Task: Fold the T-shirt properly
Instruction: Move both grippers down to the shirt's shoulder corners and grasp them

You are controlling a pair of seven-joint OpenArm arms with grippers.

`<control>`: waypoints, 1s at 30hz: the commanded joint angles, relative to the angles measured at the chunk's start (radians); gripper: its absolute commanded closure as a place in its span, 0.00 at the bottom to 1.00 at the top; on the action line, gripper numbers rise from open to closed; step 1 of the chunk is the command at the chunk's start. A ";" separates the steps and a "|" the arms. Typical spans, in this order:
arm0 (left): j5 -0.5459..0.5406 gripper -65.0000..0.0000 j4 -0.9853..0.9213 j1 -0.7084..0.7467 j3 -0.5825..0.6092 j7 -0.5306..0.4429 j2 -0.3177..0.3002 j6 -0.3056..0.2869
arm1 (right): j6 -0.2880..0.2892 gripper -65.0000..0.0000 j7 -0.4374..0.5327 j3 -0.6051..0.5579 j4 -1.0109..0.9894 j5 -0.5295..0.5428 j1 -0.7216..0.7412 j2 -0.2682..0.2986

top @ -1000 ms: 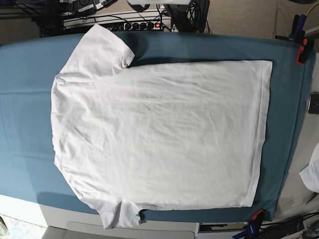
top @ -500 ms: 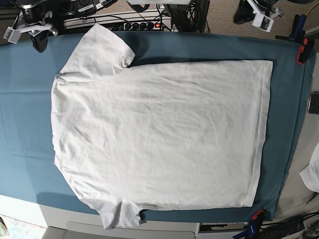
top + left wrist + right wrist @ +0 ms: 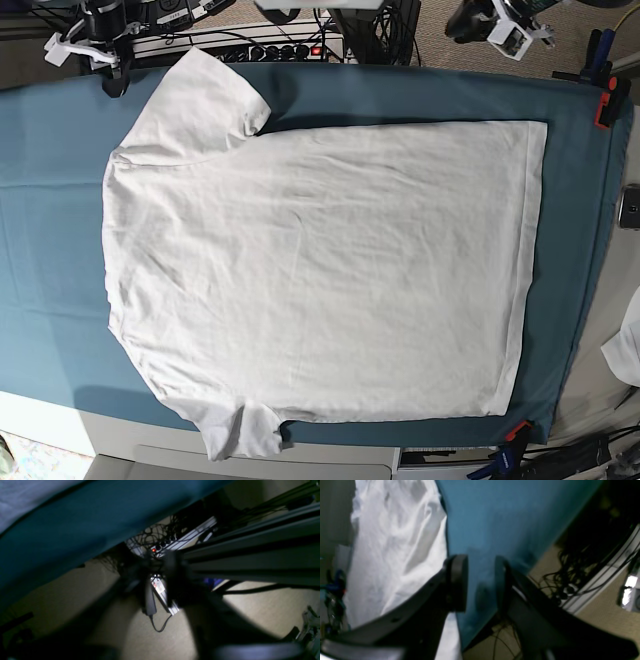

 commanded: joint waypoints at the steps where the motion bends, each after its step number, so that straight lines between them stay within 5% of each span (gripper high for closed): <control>1: -0.011 0.68 0.014 0.006 -0.003 -0.019 -0.005 -0.007 | -0.008 0.70 0.016 0.003 0.008 -0.017 -0.014 0.008; 4: -0.010 0.59 0.014 -0.010 -0.003 -0.017 -0.005 -0.007 | 0.012 0.70 0.027 0.003 0.013 -0.016 -0.008 0.011; 8: -0.010 0.59 0.013 -0.034 -0.003 -0.005 -0.005 -0.007 | 0.027 0.70 -0.072 -0.002 0.012 -0.053 0.036 0.021; 19: 0.032 0.59 0.013 -0.063 -0.003 0.036 -0.005 0.003 | 0.026 0.70 -0.102 -0.198 0.011 -0.140 0.071 0.021; 23: 0.049 0.59 0.013 -0.082 -0.003 0.103 -0.004 0.080 | 0.026 0.73 -0.101 -0.278 0.011 -0.182 0.071 0.021; 26: 0.043 0.59 0.010 -0.162 -0.031 0.208 0.006 0.192 | 0.027 0.98 -0.114 -0.293 0.011 -0.211 0.071 0.021; 28: -0.017 0.59 0.007 -0.217 -0.095 0.220 0.032 0.268 | 0.027 1.00 -0.115 -0.293 0.011 -0.235 0.071 0.022; 30: -0.081 0.59 0.000 -0.270 -0.163 0.242 0.050 0.271 | 0.027 1.00 -0.116 -0.292 0.011 -0.253 0.071 0.027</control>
